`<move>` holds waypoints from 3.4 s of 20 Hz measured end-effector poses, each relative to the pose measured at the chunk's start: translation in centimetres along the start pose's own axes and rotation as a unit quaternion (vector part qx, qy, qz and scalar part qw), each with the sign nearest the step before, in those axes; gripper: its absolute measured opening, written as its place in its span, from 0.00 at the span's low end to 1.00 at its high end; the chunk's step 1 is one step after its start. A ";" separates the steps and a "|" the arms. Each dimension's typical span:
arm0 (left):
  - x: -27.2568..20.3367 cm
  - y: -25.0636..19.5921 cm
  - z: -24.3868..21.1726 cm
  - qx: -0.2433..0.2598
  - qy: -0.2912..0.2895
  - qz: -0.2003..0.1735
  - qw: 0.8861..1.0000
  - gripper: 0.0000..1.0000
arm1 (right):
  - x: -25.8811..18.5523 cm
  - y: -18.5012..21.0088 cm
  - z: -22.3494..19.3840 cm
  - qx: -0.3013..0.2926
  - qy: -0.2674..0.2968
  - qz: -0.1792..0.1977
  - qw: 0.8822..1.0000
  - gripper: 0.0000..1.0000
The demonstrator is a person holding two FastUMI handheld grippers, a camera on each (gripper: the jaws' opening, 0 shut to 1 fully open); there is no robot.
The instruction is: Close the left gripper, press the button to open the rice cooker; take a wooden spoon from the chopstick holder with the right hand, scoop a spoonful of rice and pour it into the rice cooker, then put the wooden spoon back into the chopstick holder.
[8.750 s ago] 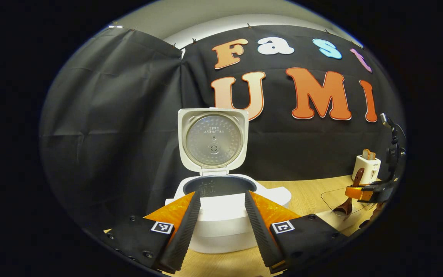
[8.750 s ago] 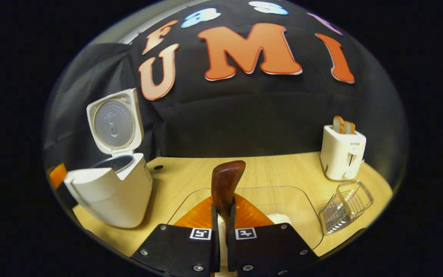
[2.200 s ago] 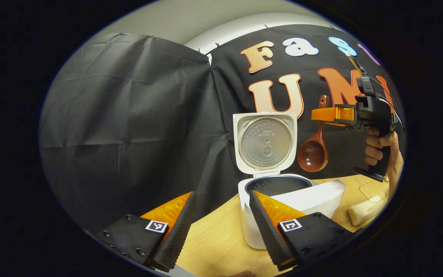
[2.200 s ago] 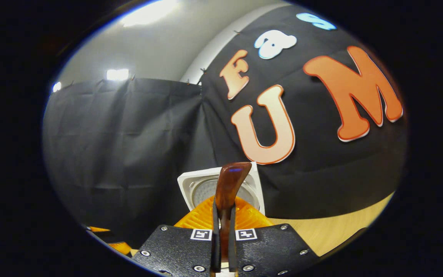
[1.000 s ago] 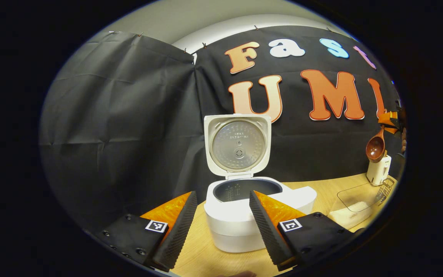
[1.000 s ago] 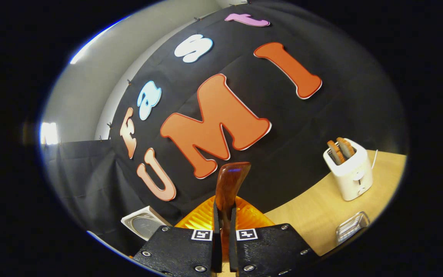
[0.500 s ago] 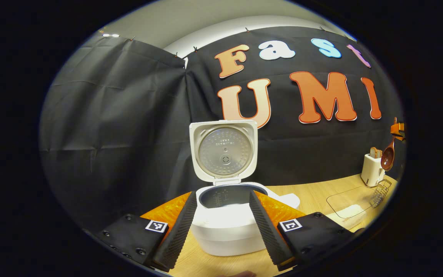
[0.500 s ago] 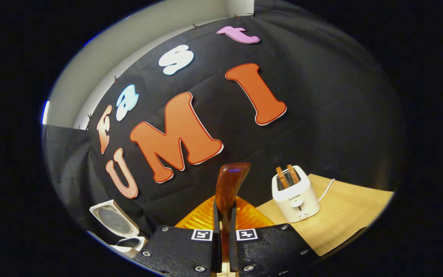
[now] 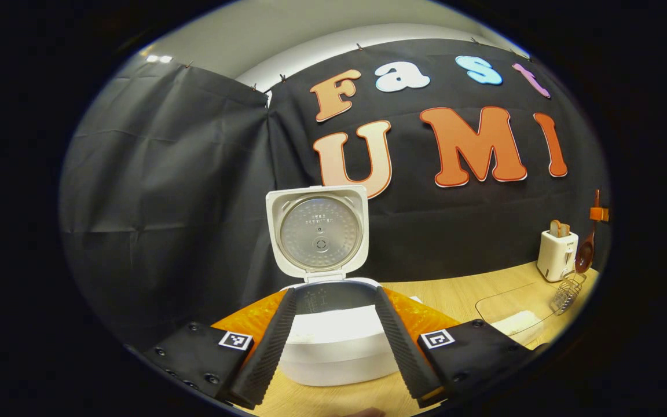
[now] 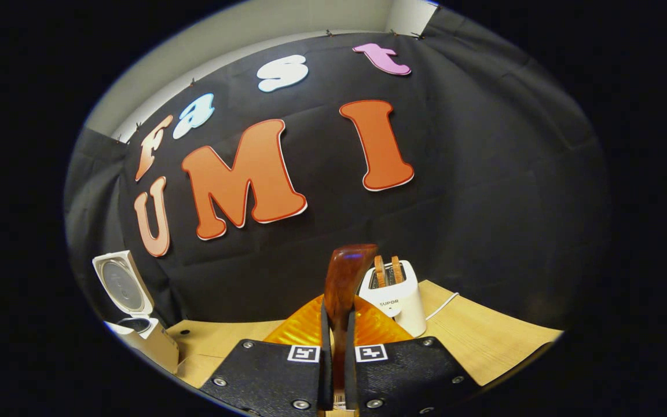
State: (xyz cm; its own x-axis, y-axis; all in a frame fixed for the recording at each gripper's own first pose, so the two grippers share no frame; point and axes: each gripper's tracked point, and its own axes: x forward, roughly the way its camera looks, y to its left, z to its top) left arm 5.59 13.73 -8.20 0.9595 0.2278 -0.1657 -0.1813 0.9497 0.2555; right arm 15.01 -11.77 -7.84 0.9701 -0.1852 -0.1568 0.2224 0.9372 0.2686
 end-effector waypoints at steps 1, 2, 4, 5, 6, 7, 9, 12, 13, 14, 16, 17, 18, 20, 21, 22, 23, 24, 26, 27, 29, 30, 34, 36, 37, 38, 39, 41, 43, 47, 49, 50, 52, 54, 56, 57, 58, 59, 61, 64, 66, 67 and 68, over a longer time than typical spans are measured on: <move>0.1 -0.3 -0.1 0.000 0.000 -0.001 1.000 0.90 | 0.2 0.0 -0.7 0.004 0.006 0.001 1.000 0.08; 0.1 -0.6 -0.1 0.001 0.001 -0.001 1.000 0.90 | 0.4 -0.1 -1.5 0.009 0.013 0.003 1.000 0.08; 0.1 -1.1 -0.3 0.003 0.004 -0.002 1.000 0.90 | 0.8 -0.5 -3.0 0.016 0.026 0.000 1.000 0.08; 0.2 -1.3 -0.3 0.003 0.004 -0.001 1.000 0.90 | 1.0 -0.8 -3.8 0.020 0.031 -0.003 0.999 0.08; 0.4 -1.5 -0.2 0.003 0.004 -0.001 1.000 0.90 | 1.1 -1.0 -4.4 0.025 0.035 -0.005 0.999 0.08; 0.6 -1.7 -0.3 0.002 0.006 0.000 1.000 0.90 | 1.2 -1.1 -4.9 0.031 0.040 -0.007 0.999 0.08; 0.9 -2.1 -0.3 -0.003 0.008 0.000 1.000 0.90 | 1.5 -1.4 -6.0 0.046 0.048 -0.011 0.998 0.08; 1.6 -2.7 -0.2 -0.008 0.011 -0.003 1.000 0.90 | 1.7 -1.7 -7.7 0.056 0.061 -0.013 0.997 0.08; 1.7 -3.1 -0.1 -0.009 0.011 -0.006 1.000 0.90 | 1.7 -1.8 -8.2 0.057 0.063 -0.015 0.996 0.08; 1.9 -3.5 -0.1 -0.012 0.013 -0.010 1.000 0.93 | 1.9 -2.0 -8.5 0.056 0.066 -0.017 0.996 0.08; 2.2 -3.9 0.1 -0.013 0.012 -0.012 1.000 0.87 | 2.0 -1.9 -9.4 0.061 0.073 -0.016 0.995 0.08; 2.4 -3.9 0.3 -0.015 0.011 -0.011 1.000 0.90 | 1.7 -2.1 -9.8 0.064 0.075 -0.020 0.995 0.08; 2.5 -4.1 0.4 -0.020 0.011 -0.012 1.000 0.87 | 2.1 -2.3 -10.1 0.066 0.078 -0.020 0.995 0.09; 2.8 -4.2 0.8 -0.028 0.010 -0.010 0.999 0.90 | 1.8 -2.3 -9.9 0.061 0.070 -0.016 0.996 0.09; 3.0 -4.4 1.1 -0.028 0.008 -0.011 1.000 0.90 | 1.8 -2.3 -9.9 0.057 0.068 -0.011 0.996 0.11; 3.2 -4.6 1.6 -0.027 0.003 -0.013 1.000 0.90 | 1.8 -2.3 -9.6 0.049 0.065 -0.014 0.997 0.13; 3.3 -4.8 2.1 -0.026 -0.003 -0.015 1.000 0.90 | 1.9 -2.8 -9.3 0.037 0.063 -0.022 0.997 0.16; 3.5 -5.2 2.6 -0.024 -0.009 -0.019 0.999 0.90 | 1.8 -3.4 -9.1 0.026 0.063 -0.030 0.997 0.20; 4.2 -5.3 3.4 -0.025 -0.013 -0.019 0.999 0.90 | 1.4 -4.1 -8.4 0.020 0.059 -0.036 0.997 0.33; 4.5 -5.4 3.3 -0.028 -0.004 -0.018 0.999 0.87 | 1.0 -4.4 -7.7 0.020 0.056 -0.039 0.997 0.35; 5.3 -5.5 4.3 -0.040 0.001 -0.020 0.999 0.90 | 0.5 -5.1 -6.8 0.015 0.053 -0.037 0.998 0.36; 5.7 -5.0 5.0 -0.040 0.002 -0.017 0.999 0.90 | 0.0 -4.6 -6.5 0.012 0.055 -0.027 0.998 0.37; 8.0 -3.6 8.4 -0.044 -0.013 -0.007 0.999 0.86 | -1.8 -5.9 -3.0 -0.063 0.020 -0.028 0.997 0.53; 9.4 -3.0 9.9 -0.049 -0.010 -0.008 0.999 0.86 | -2.6 -6.1 -0.6 -0.081 -0.006 -0.035 0.996 0.60; 10.2 -2.6 10.5 -0.049 -0.008 -0.007 0.999 0.86 | -3.1 -6.1 0.6 -0.089 -0.016 -0.039 0.995 0.64; 11.0 -2.3 11.3 -0.045 -0.006 -0.006 0.999 0.89 | -3.7 -6.4 1.4 -0.097 -0.023 -0.044 0.994 0.72; 11.8 -1.9 11.8 -0.038 -0.006 -0.002 0.999 0.89 | -4.1 -6.5 2.4 -0.107 -0.029 -0.048 0.993 0.77; 13.4 -1.2 12.8 -0.020 -0.009 0.012 1.000 0.87 | -4.8 -6.3 4.5 -0.127 -0.050 -0.050 0.989 0.79; 15.3 -1.0 13.8 -0.019 -0.007 0.013 1.000 0.86 | -5.7 -6.1 6.6 -0.142 -0.069 -0.053 0.986 0.82; 19.0 0.7 16.3 -0.038 -0.004 0.027 0.999 0.89 | -7.4 -5.8 10.4 -0.165 -0.096 -0.060 0.980 0.85; 21.4 1.4 17.9 -0.045 -0.006 0.033 0.998 0.86 | -8.3 -5.9 12.1 -0.168 -0.109 -0.066 0.977 0.86; 22.5 1.5 19.0 -0.044 -0.006 0.031 0.999 0.86 | -8.5 -6.3 12.9 -0.166 -0.113 -0.073 0.977 0.86; 24.6 2.2 20.2 -0.038 -0.007 0.043 0.998 0.88 | -9.4 -6.8 13.9 -0.160 -0.117 -0.083 0.977 0.86; 26.7 2.9 21.1 -0.039 -0.006 0.045 0.998 0.87 | -9.9 -7.3 14.8 -0.156 -0.124 -0.090 0.976 0.86; 29.1 3.4 22.0 -0.049 -0.001 0.045 0.998 0.87 | -10.4 -7.7 15.8 -0.159 -0.130 -0.098 0.974 0.86; 30.4 3.7 22.2 -0.057 0.005 0.045 0.997 0.85 | -10.7 -7.8 16.2 -0.161 -0.132 -0.101 0.973 0.87; 31.5 4.0 22.2 -0.070 0.019 0.046 0.996 0.87 | -10.9 -7.9 16.7 -0.161 -0.135 -0.104 0.972 0.87; 32.8 4.1 22.1 -0.084 0.031 0.040 0.995 0.86 | -11.1 -8.0 16.8 -0.160 -0.136 -0.106 0.972 0.87; 34.8 4.8 21.4 -0.107 0.061 0.041 0.992 0.85 | -11.3 -8.3 16.8 -0.162 -0.136 -0.110 0.971 0.86; 37.0 6.0 19.1 -0.125 0.106 0.051 0.985 0.87 | -11.5 -8.2 16.6 -0.165 -0.131 -0.106 0.972 0.86; 37.8 6.4 16.8 -0.109 0.135 0.061 0.983 0.87 | -11.2 -7.8 16.3 -0.166 -0.126 -0.101 0.973 0.86; 37.9 6.7 15.4 -0.098 0.152 0.064 0.981 0.87 | -11.2 -7.6 16.1 -0.166 -0.124 -0.098 0.973 0.86; 38.0 6.8 14.5 -0.094 0.164 0.062 0.980 0.88 | -11.2 -7.5 15.9 -0.166 -0.122 -0.094 0.974 0.86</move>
State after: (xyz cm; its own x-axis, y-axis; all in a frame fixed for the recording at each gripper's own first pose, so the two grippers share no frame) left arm 43.91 25.77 1.05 0.8126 0.3710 -0.4494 -0.3580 0.9263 0.1173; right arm 4.02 -21.38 7.01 0.9185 -0.3897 0.0669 0.3939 0.9164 -0.0709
